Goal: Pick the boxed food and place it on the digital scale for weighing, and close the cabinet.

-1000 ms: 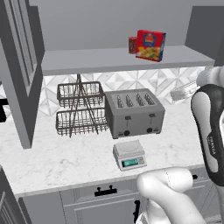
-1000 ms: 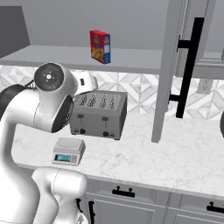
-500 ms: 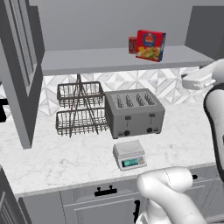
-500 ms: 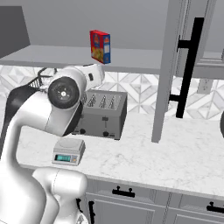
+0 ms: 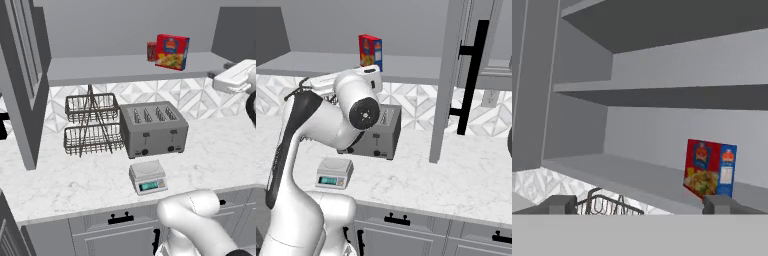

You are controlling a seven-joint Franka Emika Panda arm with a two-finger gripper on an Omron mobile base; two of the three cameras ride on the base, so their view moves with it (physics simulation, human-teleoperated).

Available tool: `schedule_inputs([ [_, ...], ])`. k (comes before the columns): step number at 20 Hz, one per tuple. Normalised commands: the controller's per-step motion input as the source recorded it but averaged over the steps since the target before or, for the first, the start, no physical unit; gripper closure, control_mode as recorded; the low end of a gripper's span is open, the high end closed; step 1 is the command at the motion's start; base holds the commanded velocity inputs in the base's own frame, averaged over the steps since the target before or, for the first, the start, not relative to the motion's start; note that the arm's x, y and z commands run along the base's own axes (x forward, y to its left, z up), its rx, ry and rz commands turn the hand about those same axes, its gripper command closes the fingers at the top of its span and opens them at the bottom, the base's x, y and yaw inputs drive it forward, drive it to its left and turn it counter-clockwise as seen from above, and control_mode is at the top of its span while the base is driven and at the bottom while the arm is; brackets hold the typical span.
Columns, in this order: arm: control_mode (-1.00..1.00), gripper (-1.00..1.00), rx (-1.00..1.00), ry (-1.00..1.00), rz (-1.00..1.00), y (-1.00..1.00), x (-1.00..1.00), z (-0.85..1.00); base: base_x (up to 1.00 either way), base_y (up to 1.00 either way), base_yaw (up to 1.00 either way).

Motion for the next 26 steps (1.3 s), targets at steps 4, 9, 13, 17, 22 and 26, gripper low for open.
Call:
schedule_inputs([
  [4, -1.00, -1.00, 0.01, 0.00, 0.23, -0.02, 0.41, 0.23, 0.00, 0.00, 0.00],
  [9, -1.00, -1.00, 0.01, -0.01, 0.11, -0.17, 0.28, 0.02, 0.00, 0.00, 0.00],
  [13, -1.00, -1.00, 0.00, 0.00, 0.00, 0.00, 0.40, 0.00, 0.00, 0.00, 0.00],
  [17, -1.00, -1.00, 0.00, 0.00, 0.00, 0.00, 0.37, 0.00, 0.00, 0.00, 0.00],
  [22, -1.00, -1.00, 0.00, 0.00, 0.00, 0.00, 0.35, 0.00, 0.00, 0.00, 0.00],
  [26, -1.00, -1.00, 0.00, 0.00, 0.01, 0.00, 0.33, 0.00, 0.00, 0.00, 0.00],
])
